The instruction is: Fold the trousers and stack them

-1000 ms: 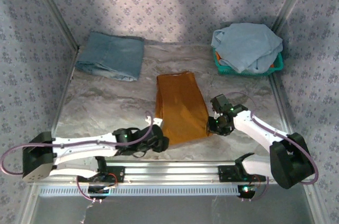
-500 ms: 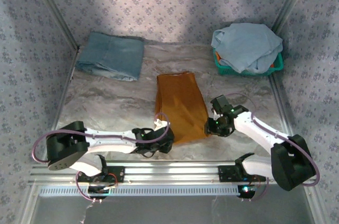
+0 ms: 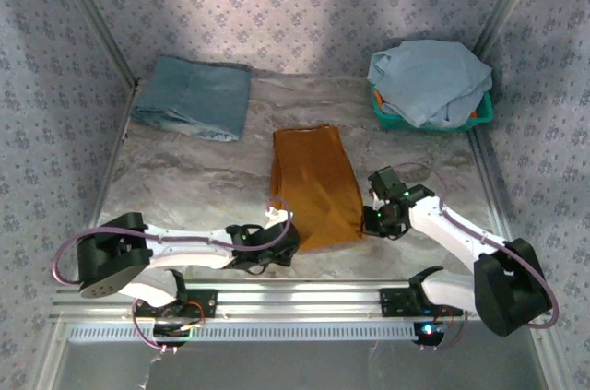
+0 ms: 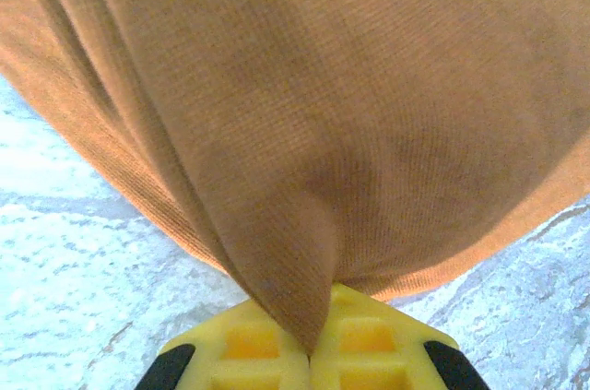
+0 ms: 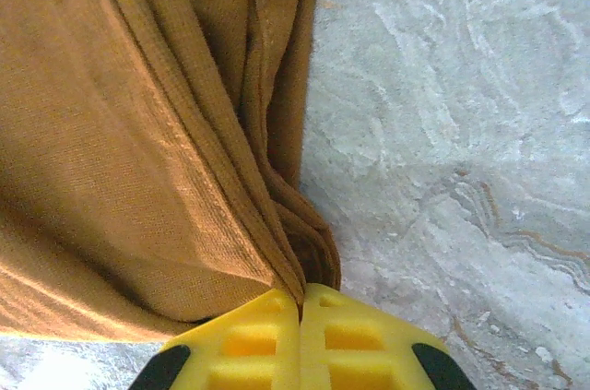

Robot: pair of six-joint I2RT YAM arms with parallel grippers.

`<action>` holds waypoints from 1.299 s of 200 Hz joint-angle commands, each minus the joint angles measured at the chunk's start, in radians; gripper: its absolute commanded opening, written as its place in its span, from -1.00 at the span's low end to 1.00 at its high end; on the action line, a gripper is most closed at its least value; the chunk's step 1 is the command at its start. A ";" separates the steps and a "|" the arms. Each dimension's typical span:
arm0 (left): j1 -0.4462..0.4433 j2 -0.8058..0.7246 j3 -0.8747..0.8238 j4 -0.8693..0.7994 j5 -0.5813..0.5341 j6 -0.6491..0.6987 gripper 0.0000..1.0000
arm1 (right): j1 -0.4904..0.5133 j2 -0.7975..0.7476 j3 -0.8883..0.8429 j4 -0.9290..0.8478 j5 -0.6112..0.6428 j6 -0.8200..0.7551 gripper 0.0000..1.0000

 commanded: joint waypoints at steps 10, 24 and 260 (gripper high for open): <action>0.010 -0.044 -0.043 -0.142 -0.066 -0.027 -1.00 | -0.045 -0.013 0.000 -0.047 0.076 0.021 -1.00; 0.010 -0.058 -0.053 -0.154 -0.074 -0.032 -1.00 | -0.060 -0.015 -0.002 -0.046 0.084 0.024 -1.00; 0.025 -0.118 -0.109 -0.197 -0.073 -0.067 -1.00 | 0.164 -0.175 -0.124 0.055 -0.087 0.080 -0.15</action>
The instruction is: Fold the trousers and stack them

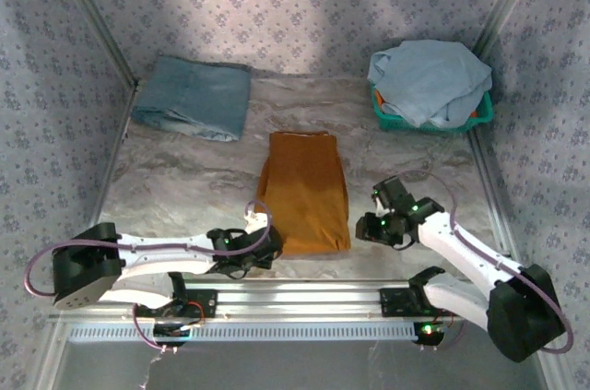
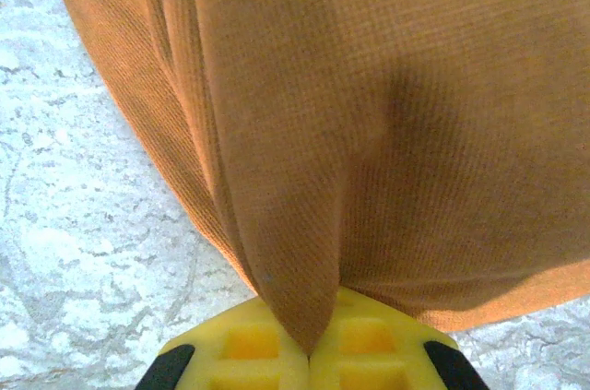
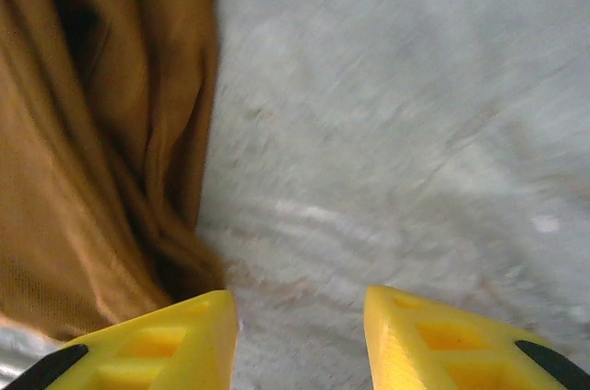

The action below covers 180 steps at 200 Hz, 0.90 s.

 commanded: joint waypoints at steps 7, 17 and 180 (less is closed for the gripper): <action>0.010 0.023 -0.015 -0.043 0.001 -0.015 -1.00 | 0.117 -0.016 -0.034 0.049 -0.049 0.030 -0.15; 0.013 0.014 -0.019 -0.044 0.001 -0.016 -1.00 | 0.148 -0.008 -0.035 0.049 -0.046 0.032 -0.15; 0.031 -0.095 -0.045 -0.149 -0.043 -0.026 -1.00 | 0.085 0.155 0.053 -0.060 0.179 0.014 -1.00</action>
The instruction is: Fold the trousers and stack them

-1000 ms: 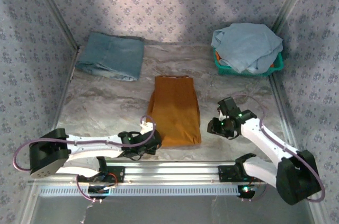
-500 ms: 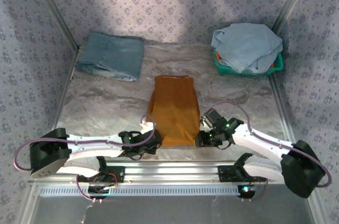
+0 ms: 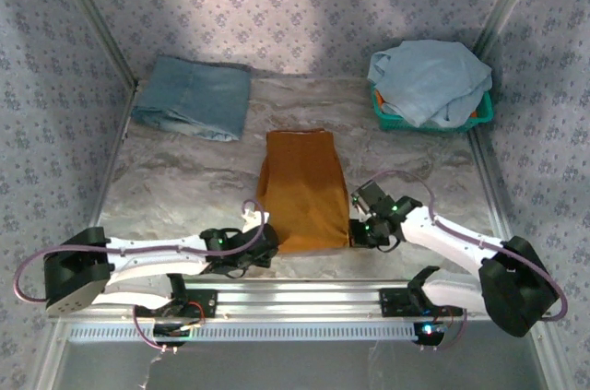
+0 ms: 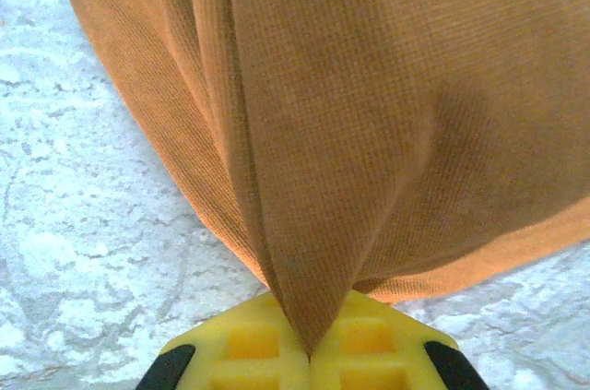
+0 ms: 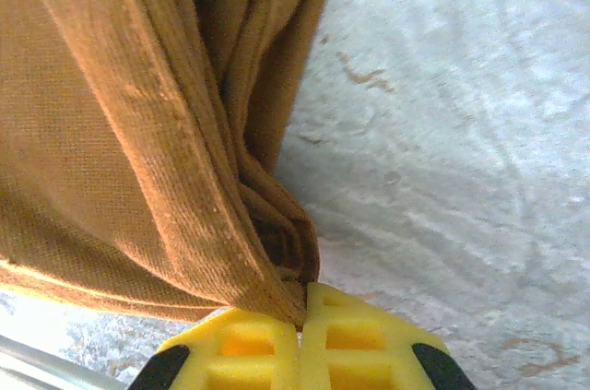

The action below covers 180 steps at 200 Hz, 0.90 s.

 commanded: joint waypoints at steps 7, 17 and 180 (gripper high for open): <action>0.017 -0.027 -0.032 -0.162 -0.065 -0.028 -1.00 | -0.041 0.017 0.023 -0.128 0.155 0.011 -1.00; 0.017 -0.036 -0.032 -0.175 -0.070 -0.033 -1.00 | -0.042 0.025 0.029 -0.136 0.175 0.013 -1.00; 0.459 -0.207 0.287 -0.234 0.072 0.332 0.62 | -0.100 0.309 0.517 -0.063 0.169 -0.066 0.04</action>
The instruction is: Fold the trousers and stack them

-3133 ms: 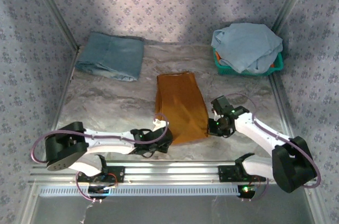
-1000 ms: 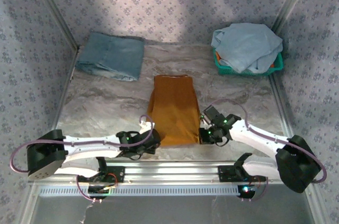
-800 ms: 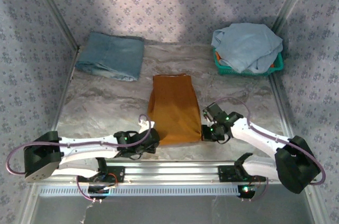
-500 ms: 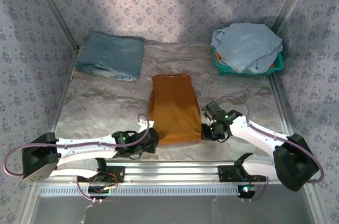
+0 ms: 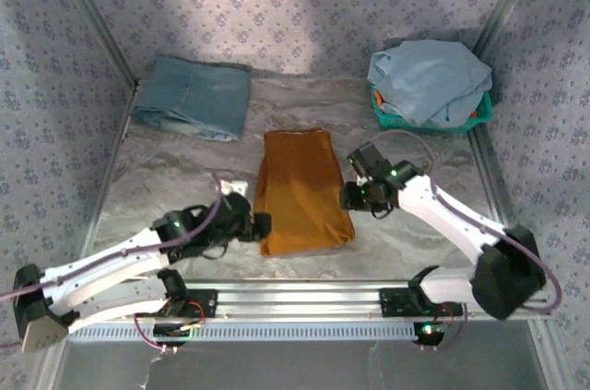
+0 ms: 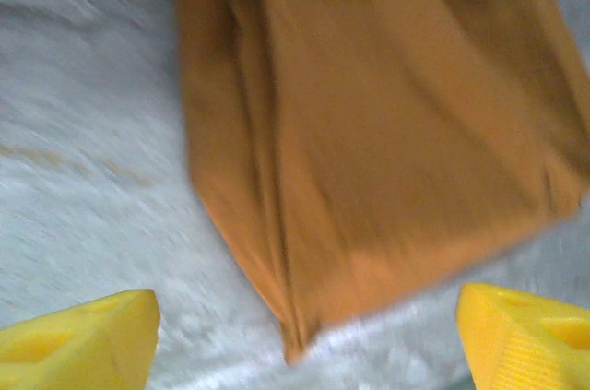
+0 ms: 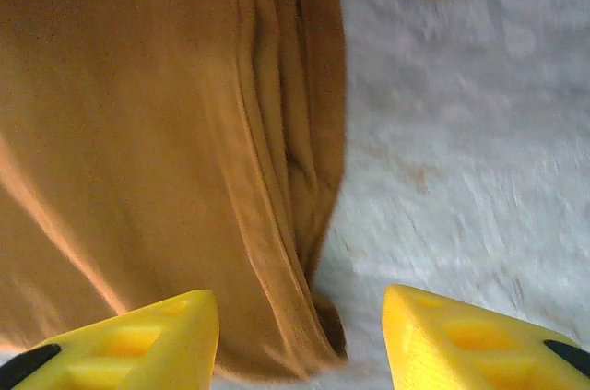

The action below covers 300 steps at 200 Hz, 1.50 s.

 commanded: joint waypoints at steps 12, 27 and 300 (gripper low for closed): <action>0.331 0.168 0.110 0.169 0.140 0.206 0.61 | -0.069 0.252 0.210 0.123 0.010 -0.058 0.05; 0.428 0.328 0.219 0.238 0.217 0.266 0.55 | -0.098 0.372 0.333 0.138 -0.009 -0.095 0.07; 0.618 0.814 0.306 0.436 0.389 0.316 -0.70 | -0.226 0.884 0.945 0.038 -0.162 -0.234 -0.05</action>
